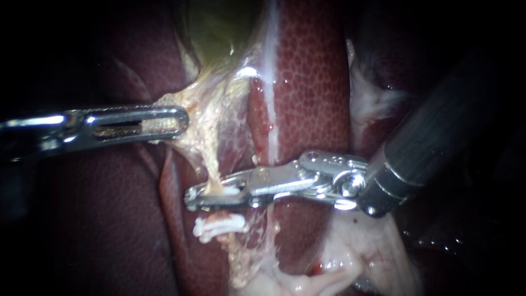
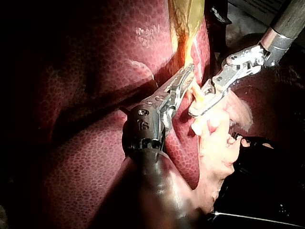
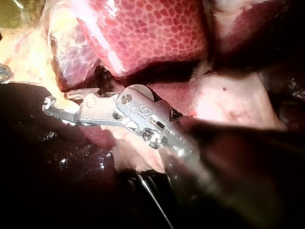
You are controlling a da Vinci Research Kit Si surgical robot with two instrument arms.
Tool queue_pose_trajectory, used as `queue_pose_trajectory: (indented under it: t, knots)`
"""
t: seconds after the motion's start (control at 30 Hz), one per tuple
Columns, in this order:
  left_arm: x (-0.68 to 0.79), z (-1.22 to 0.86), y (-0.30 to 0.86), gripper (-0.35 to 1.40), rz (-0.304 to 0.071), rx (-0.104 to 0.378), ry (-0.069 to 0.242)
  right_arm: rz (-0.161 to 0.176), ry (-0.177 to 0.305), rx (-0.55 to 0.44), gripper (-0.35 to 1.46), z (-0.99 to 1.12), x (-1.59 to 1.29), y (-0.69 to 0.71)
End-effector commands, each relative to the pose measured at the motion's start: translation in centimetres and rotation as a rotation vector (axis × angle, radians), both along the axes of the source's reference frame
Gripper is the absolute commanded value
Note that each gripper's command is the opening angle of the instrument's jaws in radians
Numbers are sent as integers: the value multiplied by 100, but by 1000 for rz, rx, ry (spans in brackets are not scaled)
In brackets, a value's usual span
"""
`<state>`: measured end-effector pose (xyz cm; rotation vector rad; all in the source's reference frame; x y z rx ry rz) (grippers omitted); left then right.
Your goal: Going back third clip left tube
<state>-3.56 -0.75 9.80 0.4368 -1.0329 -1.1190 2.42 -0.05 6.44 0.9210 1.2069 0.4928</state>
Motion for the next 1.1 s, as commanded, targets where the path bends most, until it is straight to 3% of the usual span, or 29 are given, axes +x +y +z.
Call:
queue_pose_trajectory:
  t: [0.03,0.27,0.33,0.43,0.53,0.6,0.73,1.1]
  knots:
    - [0,0,0,-35,0,0,0,0,0,0,-35,0,0,0]
    - [0,0,0,-35,0,0,0,0,1,0,-35,-1,-1,0]
    - [0,0,0,-35,0,0,0,-2,2,1,4,-2,0,0]
    - [0,0,0,-35,0,0,0,-8,16,-43,38,-4,1,2]
    - [0,0,0,-35,0,0,0,-9,23,-63,52,-5,2,5]
    - [0,0,0,-35,0,0,0,-11,29,-79,54,-6,1,6]
    - [0,0,0,-35,0,0,0,27,13,-105,60,-7,0,8]
    - [1,0,0,-35,0,0,0,25,29,-126,60,-12,-38,22]
